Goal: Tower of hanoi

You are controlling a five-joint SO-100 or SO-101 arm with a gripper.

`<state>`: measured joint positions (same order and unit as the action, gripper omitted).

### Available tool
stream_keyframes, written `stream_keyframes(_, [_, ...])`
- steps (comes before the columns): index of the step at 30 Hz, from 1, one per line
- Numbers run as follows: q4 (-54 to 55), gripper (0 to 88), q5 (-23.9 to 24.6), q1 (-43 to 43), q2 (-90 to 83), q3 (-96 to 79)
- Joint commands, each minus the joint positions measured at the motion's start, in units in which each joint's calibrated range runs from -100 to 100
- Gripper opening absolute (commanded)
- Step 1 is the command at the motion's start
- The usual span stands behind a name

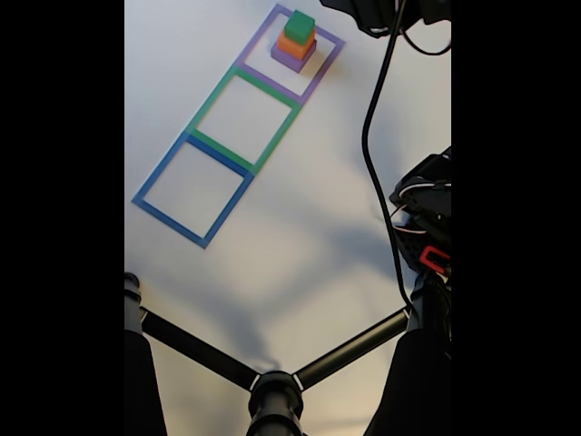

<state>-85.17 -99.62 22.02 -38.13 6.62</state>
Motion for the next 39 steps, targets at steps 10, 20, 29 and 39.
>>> stream_keyframes(10, [-1.40, 3.6, -0.38, -4.29, -10.67, -15.39])
stream_keyframes(20, [30.57, 3.7, -0.38, -6.88, -20.13, -54.37])
stream_keyframes(29, [62.87, 3.6, -0.38, -10.39, -17.72, -78.45])
stream_keyframes(39, [88.36, 3.6, -0.38, -13.74, -5.54, -87.72])
